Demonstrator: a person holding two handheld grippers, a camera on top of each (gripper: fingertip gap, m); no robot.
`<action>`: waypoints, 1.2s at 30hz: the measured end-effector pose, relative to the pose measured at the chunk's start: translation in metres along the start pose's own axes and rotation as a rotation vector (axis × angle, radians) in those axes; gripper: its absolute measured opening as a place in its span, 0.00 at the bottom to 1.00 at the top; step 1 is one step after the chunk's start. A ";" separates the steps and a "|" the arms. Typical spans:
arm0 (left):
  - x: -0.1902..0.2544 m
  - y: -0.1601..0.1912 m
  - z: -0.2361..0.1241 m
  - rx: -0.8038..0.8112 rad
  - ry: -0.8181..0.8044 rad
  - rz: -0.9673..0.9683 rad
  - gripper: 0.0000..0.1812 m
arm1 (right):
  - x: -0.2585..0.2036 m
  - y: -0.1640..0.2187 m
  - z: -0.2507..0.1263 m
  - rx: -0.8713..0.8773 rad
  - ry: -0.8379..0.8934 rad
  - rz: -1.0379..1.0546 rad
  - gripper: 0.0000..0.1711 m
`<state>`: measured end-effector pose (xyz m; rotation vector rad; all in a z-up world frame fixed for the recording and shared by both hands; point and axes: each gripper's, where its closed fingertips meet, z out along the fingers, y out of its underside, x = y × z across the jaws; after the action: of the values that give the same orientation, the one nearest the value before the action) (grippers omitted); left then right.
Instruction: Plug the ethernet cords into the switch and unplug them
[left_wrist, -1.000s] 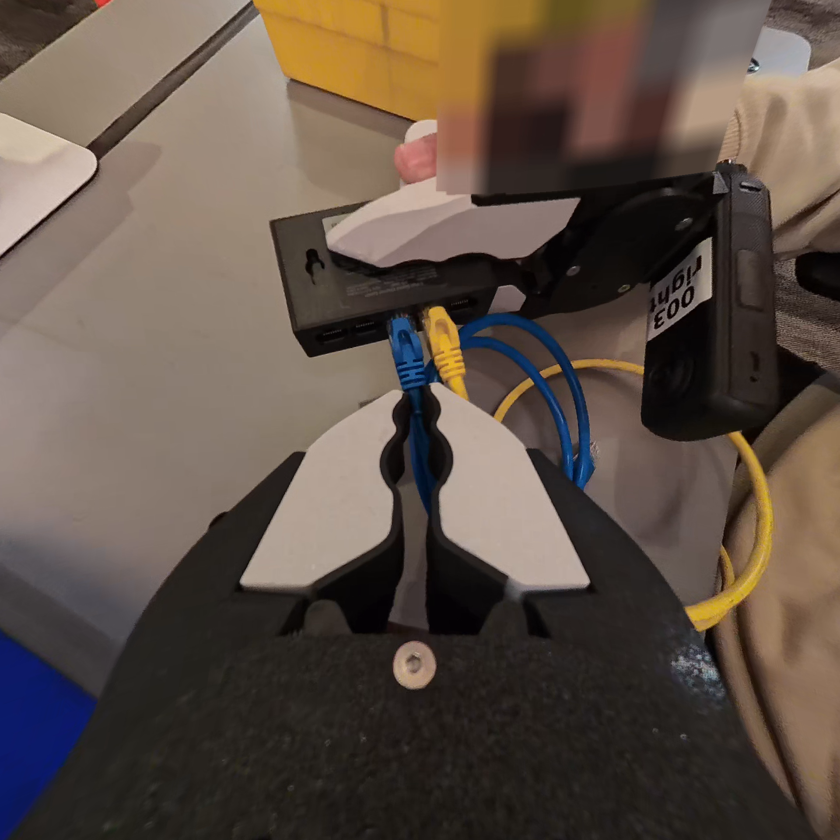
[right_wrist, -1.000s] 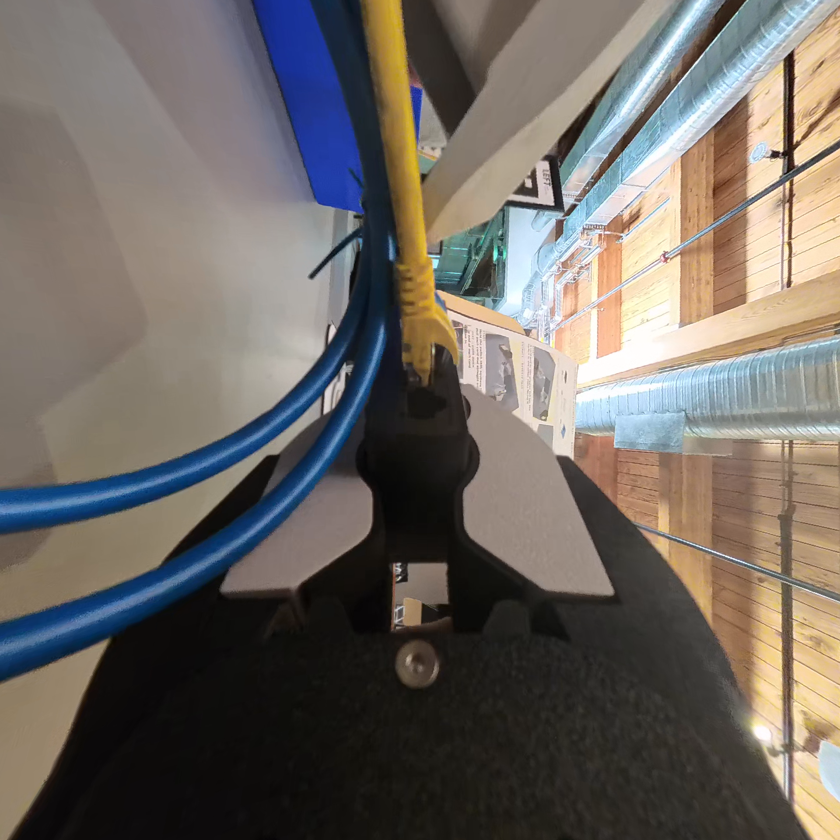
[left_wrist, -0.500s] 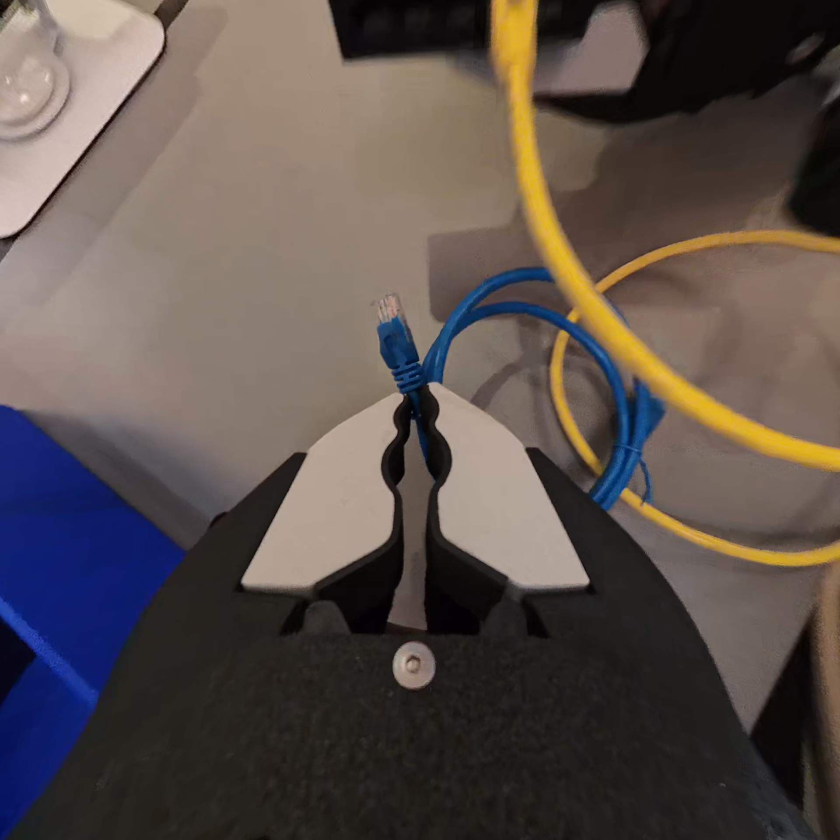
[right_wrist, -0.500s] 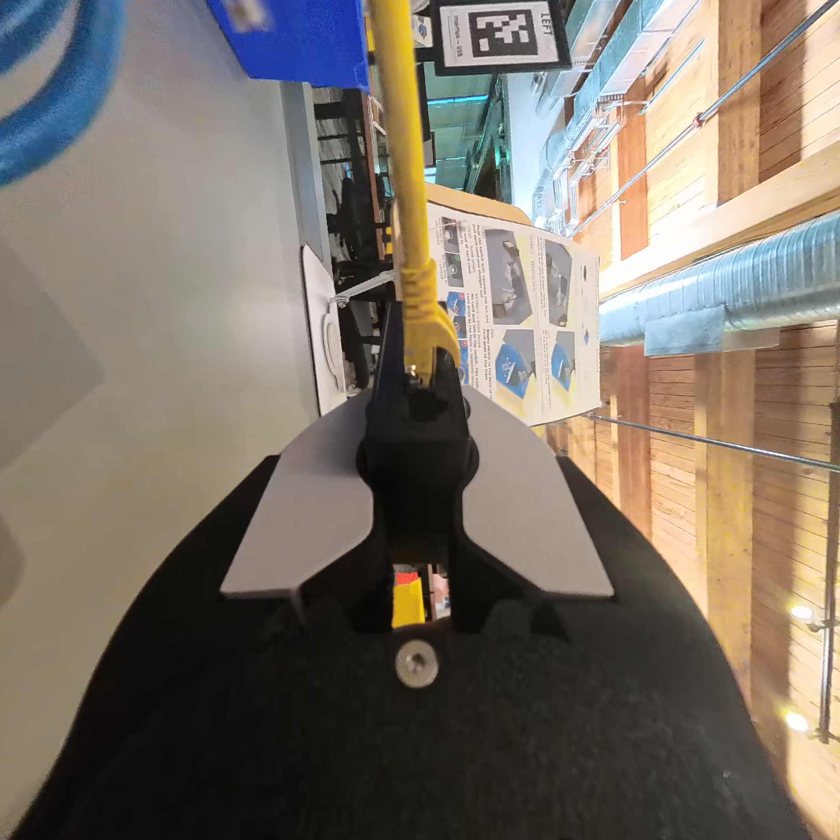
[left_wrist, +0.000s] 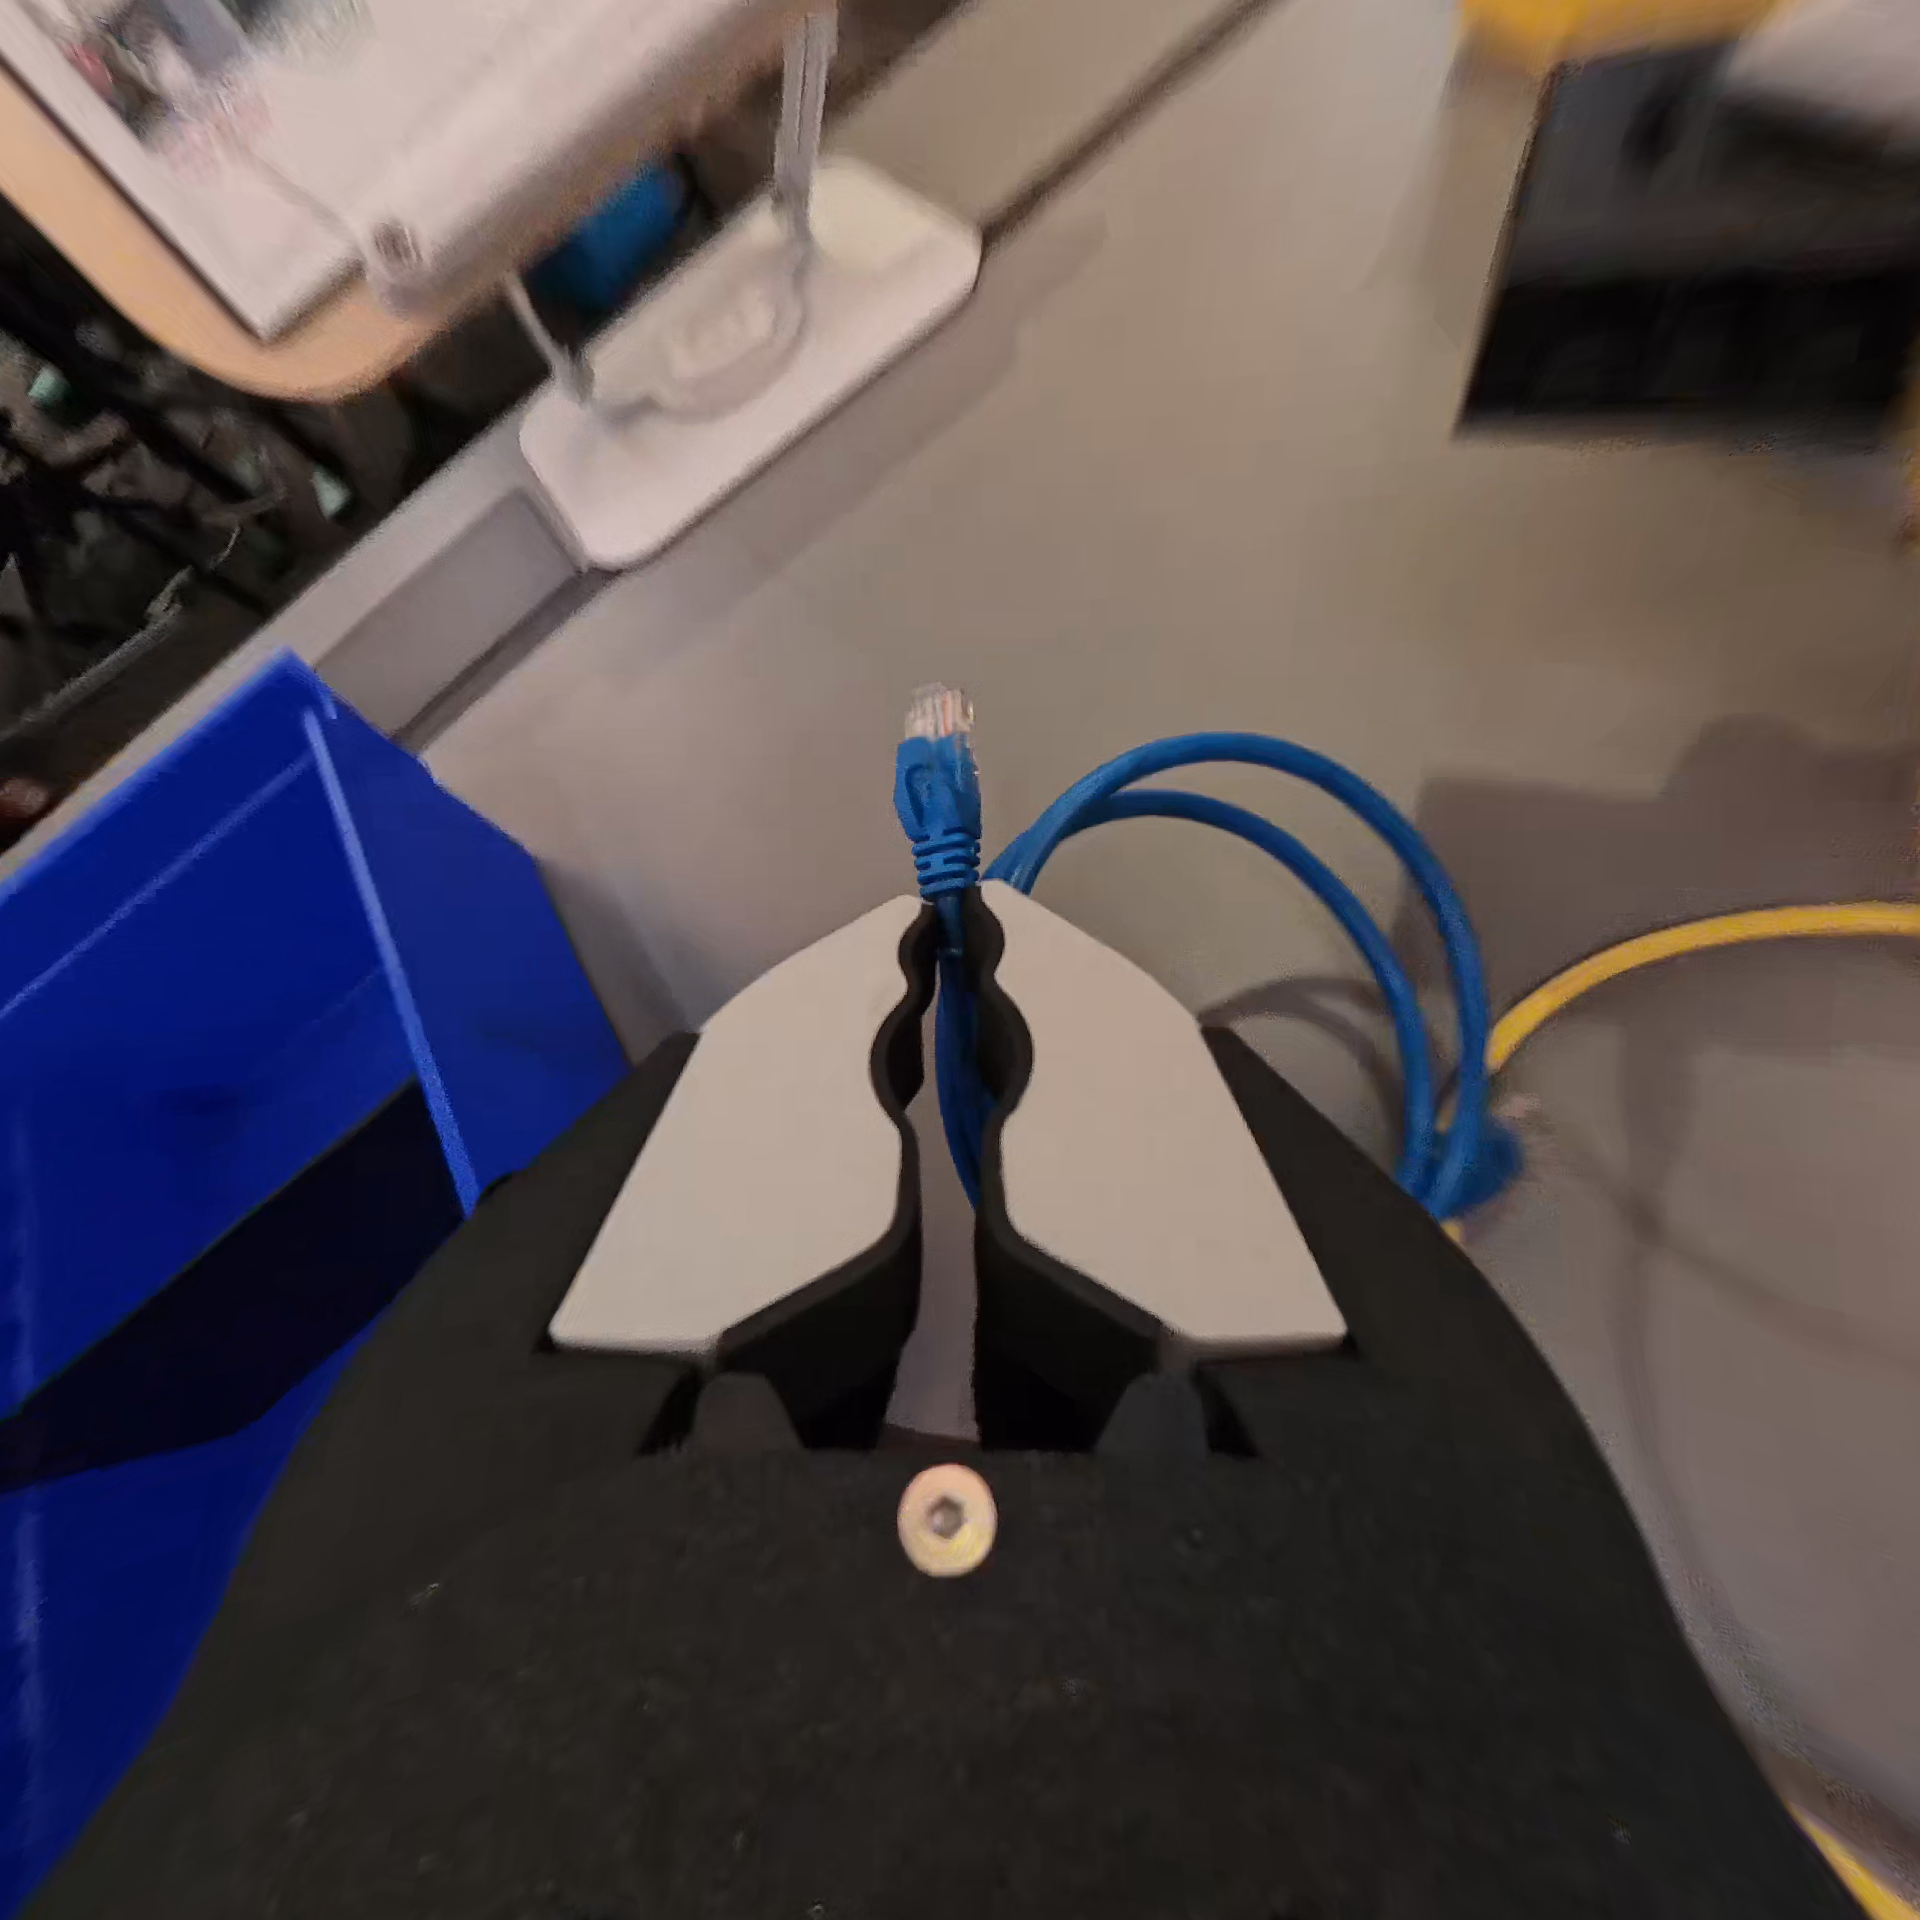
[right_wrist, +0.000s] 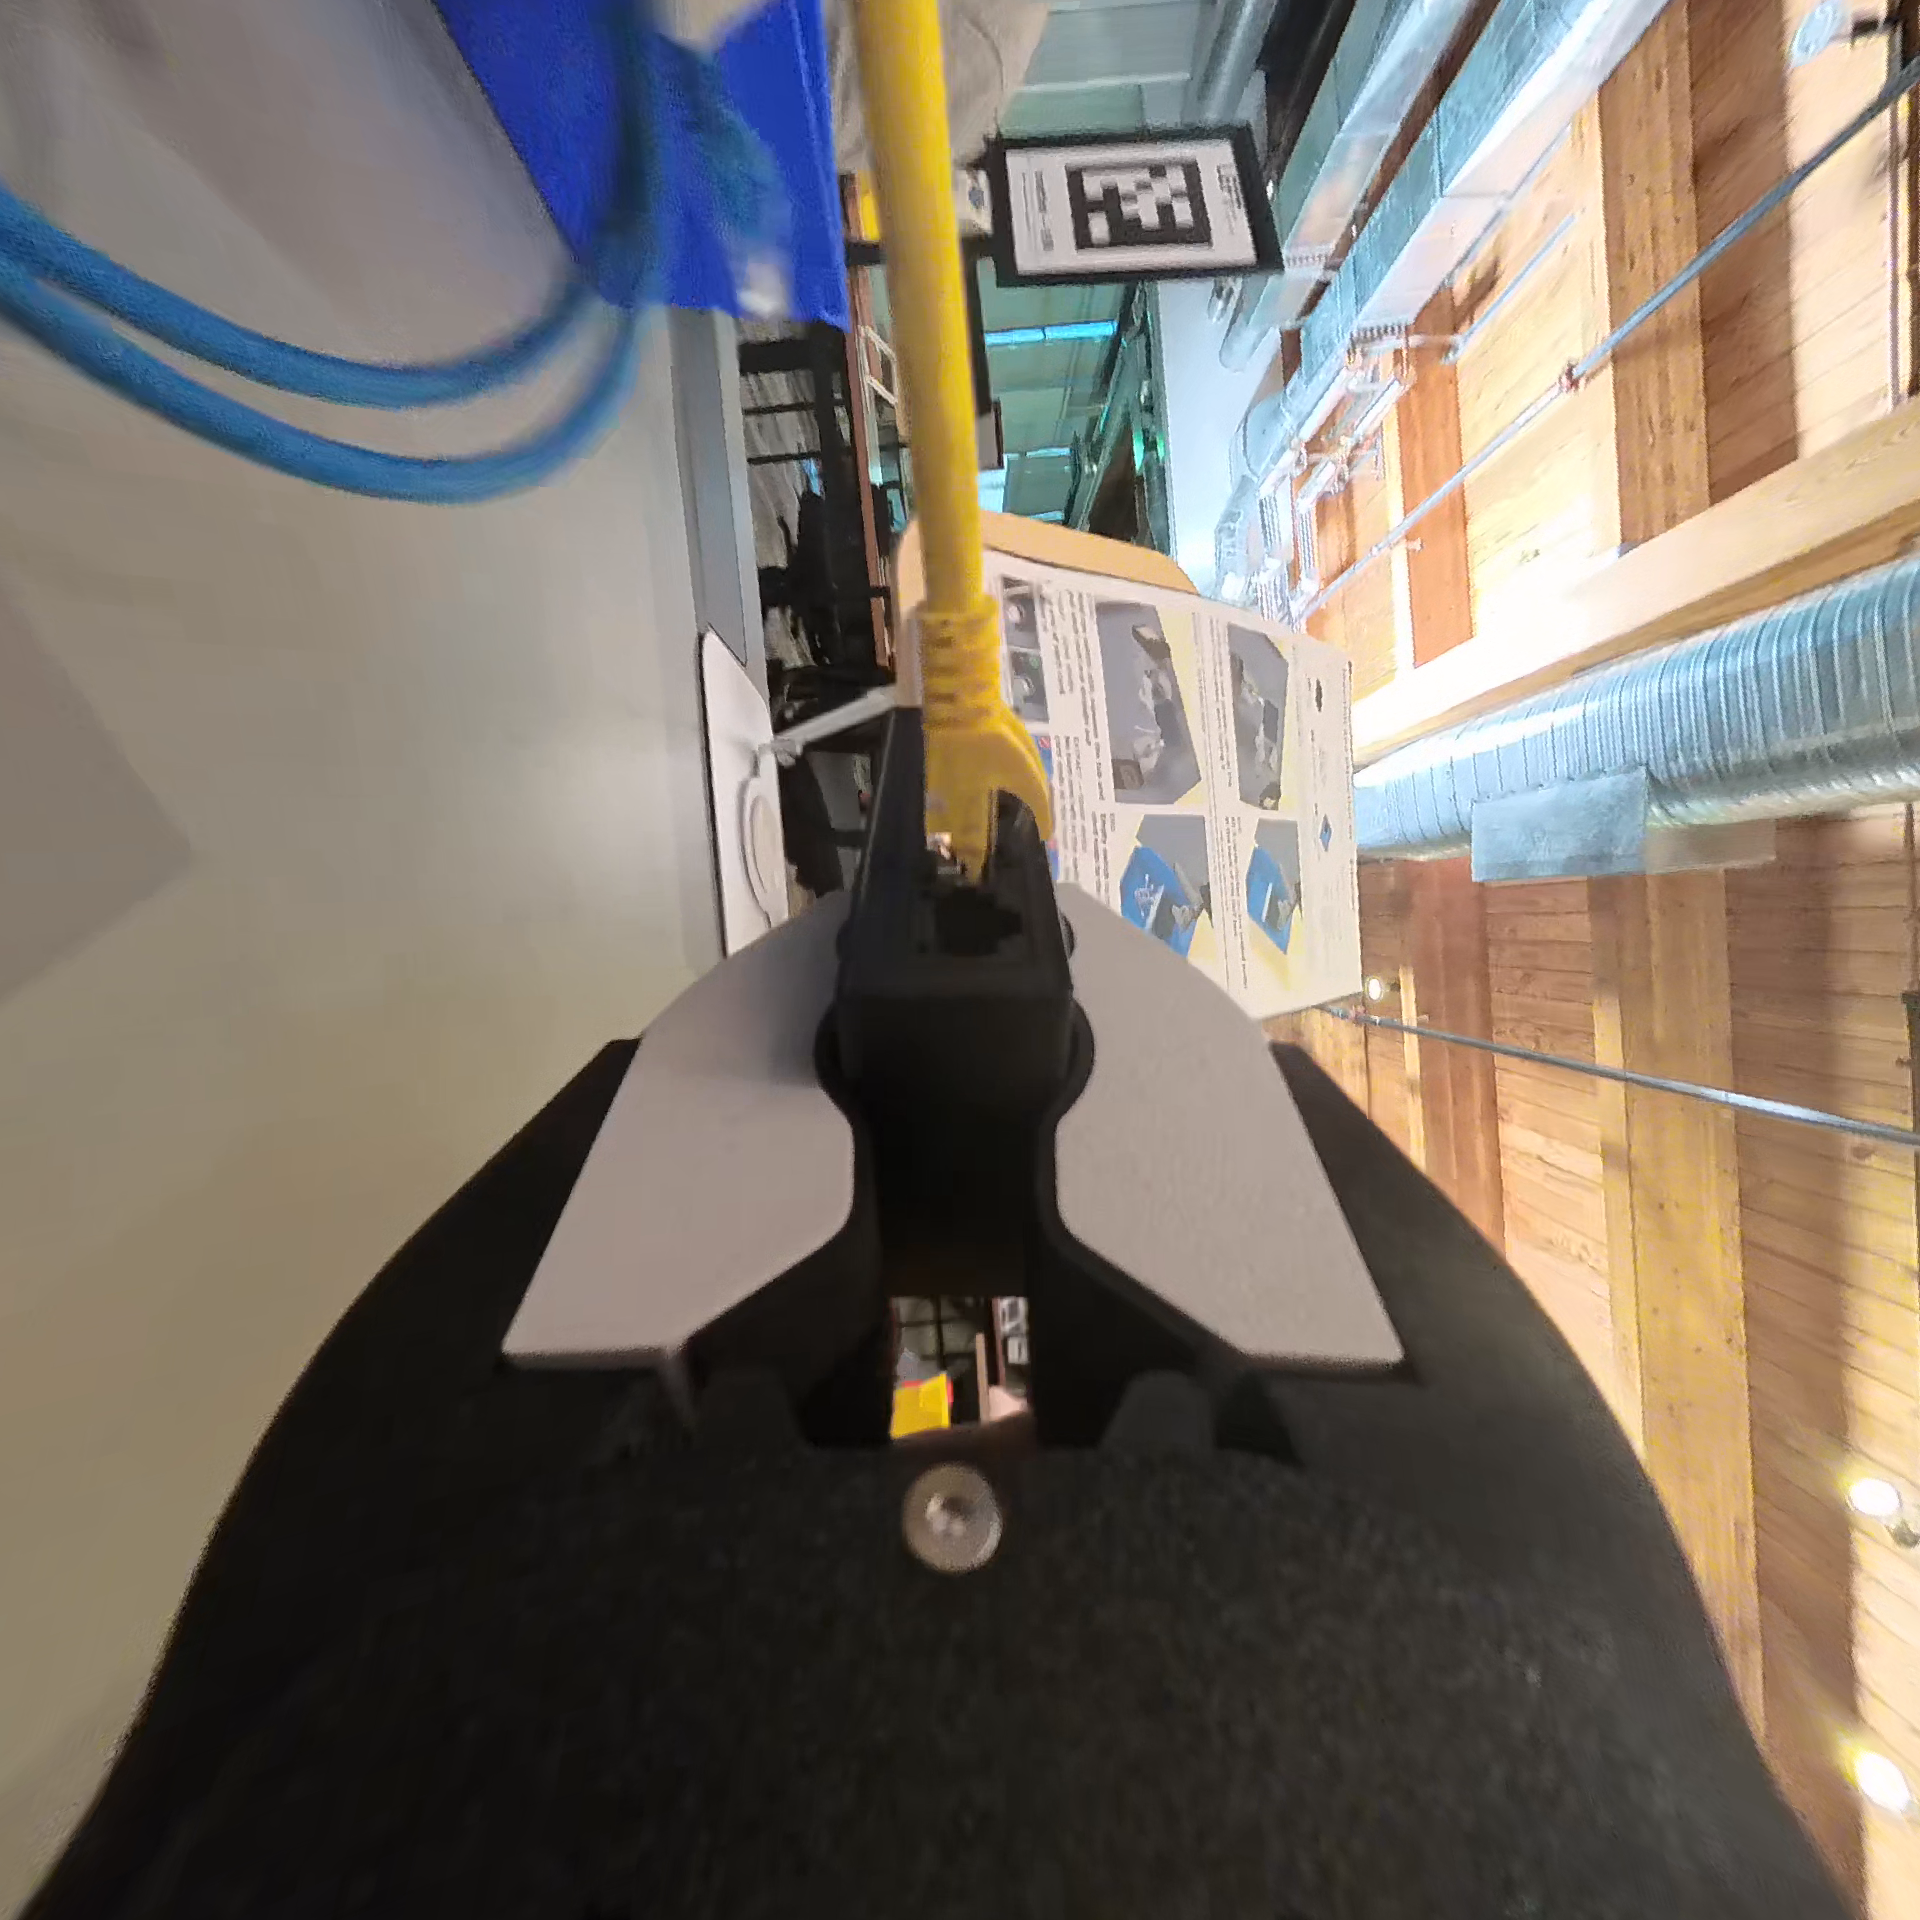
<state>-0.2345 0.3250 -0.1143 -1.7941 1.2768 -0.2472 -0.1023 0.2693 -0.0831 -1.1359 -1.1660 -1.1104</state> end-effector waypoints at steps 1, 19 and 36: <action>0.000 -0.011 -0.009 0.056 0.027 -0.022 0.02 | -0.002 -0.003 -0.001 0.018 -0.004 -0.014 0.18; 0.005 -0.028 0.055 0.028 0.176 -0.362 0.03 | -0.008 -0.001 0.001 0.021 -0.002 -0.018 0.18; 0.129 -0.077 -0.029 0.124 0.999 -0.686 0.14 | 0.001 -0.015 -0.005 0.072 0.061 -0.064 0.17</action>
<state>-0.1437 0.2064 -0.0808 -1.9927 1.1401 -1.7260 -0.1170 0.2626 -0.0811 -1.0094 -1.1918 -1.1352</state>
